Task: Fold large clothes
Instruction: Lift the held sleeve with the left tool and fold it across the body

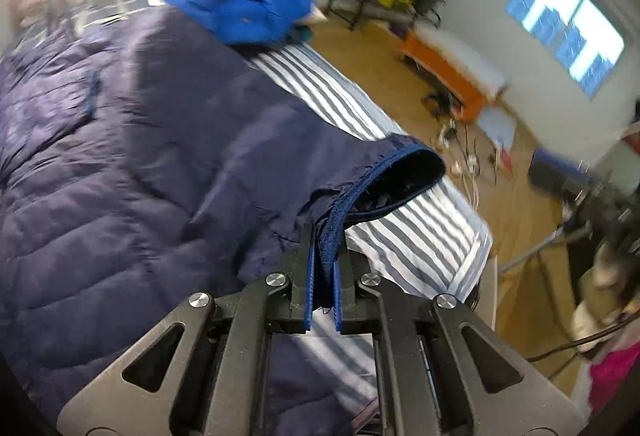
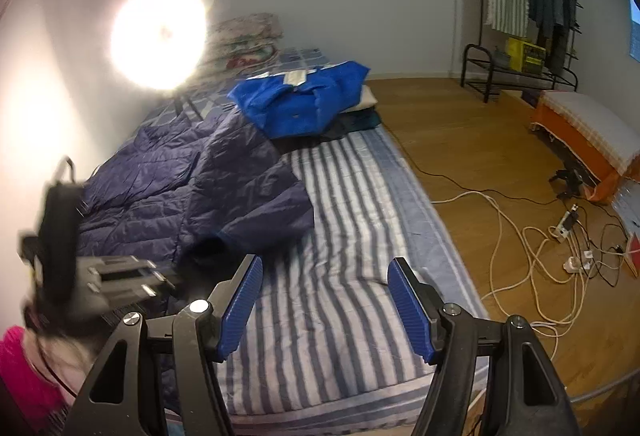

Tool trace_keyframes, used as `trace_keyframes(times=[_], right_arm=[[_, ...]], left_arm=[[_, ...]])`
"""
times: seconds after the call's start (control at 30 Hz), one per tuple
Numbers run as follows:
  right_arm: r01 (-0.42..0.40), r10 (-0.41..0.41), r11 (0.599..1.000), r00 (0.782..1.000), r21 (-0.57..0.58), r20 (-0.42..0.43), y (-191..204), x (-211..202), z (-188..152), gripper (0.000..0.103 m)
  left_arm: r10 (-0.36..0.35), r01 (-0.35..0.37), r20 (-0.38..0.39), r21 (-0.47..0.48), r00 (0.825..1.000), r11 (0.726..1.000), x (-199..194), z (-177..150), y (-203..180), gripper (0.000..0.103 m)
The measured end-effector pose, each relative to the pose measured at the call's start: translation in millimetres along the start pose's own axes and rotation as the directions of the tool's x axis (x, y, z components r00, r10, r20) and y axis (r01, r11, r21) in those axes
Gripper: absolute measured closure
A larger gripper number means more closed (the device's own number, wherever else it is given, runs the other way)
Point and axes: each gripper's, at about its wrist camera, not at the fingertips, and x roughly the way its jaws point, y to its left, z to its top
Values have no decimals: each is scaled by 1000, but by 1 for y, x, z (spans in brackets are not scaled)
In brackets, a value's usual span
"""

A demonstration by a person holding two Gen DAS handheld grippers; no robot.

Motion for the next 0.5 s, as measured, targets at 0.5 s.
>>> trace_keyframes(times=[0.5], right_arm=[[-72,68,993,996,-91,-53,80,46,14,36]], left_arm=[[88,-32,146,-351,985,936,-88,3,181,98]])
